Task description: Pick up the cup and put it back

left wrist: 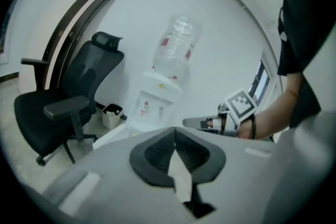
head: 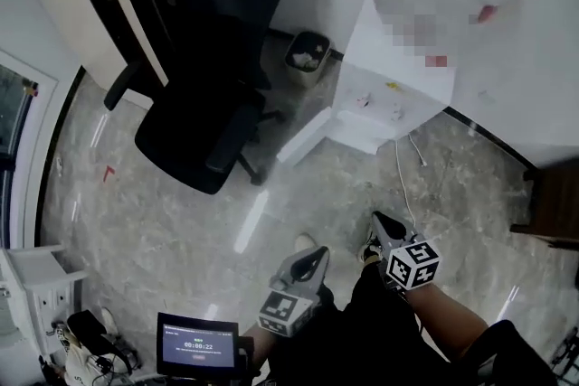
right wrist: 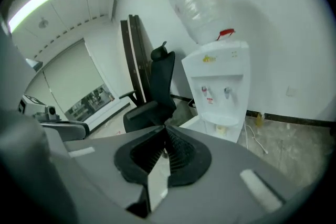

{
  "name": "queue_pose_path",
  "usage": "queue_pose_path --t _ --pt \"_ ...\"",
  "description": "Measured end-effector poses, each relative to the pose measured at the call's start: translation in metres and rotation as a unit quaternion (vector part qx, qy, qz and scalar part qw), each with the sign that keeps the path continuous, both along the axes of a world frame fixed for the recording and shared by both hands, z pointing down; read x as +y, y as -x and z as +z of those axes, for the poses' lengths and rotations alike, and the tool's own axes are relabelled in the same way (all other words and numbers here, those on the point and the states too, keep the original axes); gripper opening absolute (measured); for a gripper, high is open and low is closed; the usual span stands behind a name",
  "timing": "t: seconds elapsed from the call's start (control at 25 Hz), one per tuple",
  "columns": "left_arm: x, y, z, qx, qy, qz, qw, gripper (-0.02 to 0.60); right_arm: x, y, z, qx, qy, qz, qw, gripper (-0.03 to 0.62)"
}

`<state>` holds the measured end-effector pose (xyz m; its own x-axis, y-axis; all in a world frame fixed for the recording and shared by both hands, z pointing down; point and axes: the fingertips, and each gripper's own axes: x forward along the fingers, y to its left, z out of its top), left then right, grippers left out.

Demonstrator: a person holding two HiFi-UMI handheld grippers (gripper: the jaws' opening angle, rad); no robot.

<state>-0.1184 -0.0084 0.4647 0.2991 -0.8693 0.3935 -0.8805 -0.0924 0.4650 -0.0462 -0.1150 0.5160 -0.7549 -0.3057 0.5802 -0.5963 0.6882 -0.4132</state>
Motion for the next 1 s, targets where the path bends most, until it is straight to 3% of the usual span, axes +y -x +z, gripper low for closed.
queue_pose_path --t 0.16,0.28,0.44,0.68,0.84,1.0 --pt "-0.003 0.013 -0.071 0.001 -0.052 0.022 0.9984 0.005 0.013 -0.007 -0.081 -0.049 -0.027 0.054 0.997 0.008" --pt "-0.008 0.004 -0.101 0.013 -0.065 0.041 0.997 0.005 0.018 -0.023 -0.123 -0.049 -0.058 0.077 0.994 0.008" --pt "0.002 -0.022 -0.123 0.024 -0.078 0.064 0.9947 0.005 0.043 -0.049 -0.161 -0.052 -0.089 0.072 0.992 0.008" --pt "0.029 -0.054 -0.141 0.018 -0.083 0.043 0.9954 0.005 0.09 -0.087 -0.183 -0.081 -0.112 0.054 0.989 0.008" --pt "0.05 -0.099 -0.16 0.027 -0.095 0.028 0.9947 0.005 0.128 -0.124 -0.193 -0.086 -0.117 0.027 0.989 0.008" --pt "0.085 -0.147 -0.179 0.012 -0.108 0.021 0.9939 0.005 0.159 -0.162 -0.199 -0.106 -0.119 0.021 0.987 0.008"
